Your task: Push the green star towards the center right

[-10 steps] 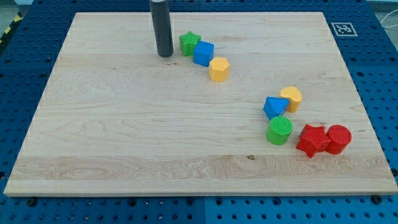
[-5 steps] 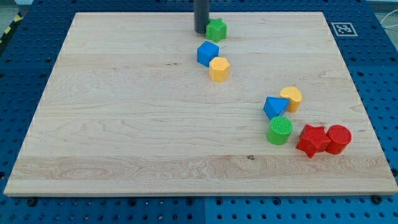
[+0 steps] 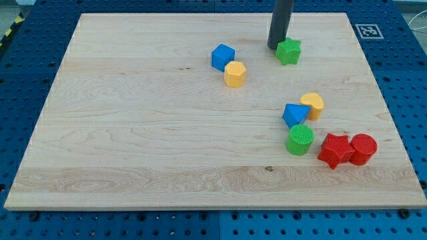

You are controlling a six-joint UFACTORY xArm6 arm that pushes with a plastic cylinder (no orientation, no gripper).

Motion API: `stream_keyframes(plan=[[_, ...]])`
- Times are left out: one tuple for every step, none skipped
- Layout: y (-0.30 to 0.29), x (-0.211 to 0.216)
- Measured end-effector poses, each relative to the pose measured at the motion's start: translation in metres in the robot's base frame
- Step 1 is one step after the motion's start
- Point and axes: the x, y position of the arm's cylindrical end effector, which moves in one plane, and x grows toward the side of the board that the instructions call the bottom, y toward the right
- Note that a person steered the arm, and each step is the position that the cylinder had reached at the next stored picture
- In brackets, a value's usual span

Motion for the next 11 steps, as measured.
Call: stream_keyframes(plan=[[0.016, 0.025], [0.038, 0.046], [0.069, 0.057], [0.087, 0.062], [0.096, 0.062], [0.097, 0.053], [0.102, 0.048], [0.119, 0.054], [0.141, 0.073], [0.146, 0.090], [0.152, 0.107]])
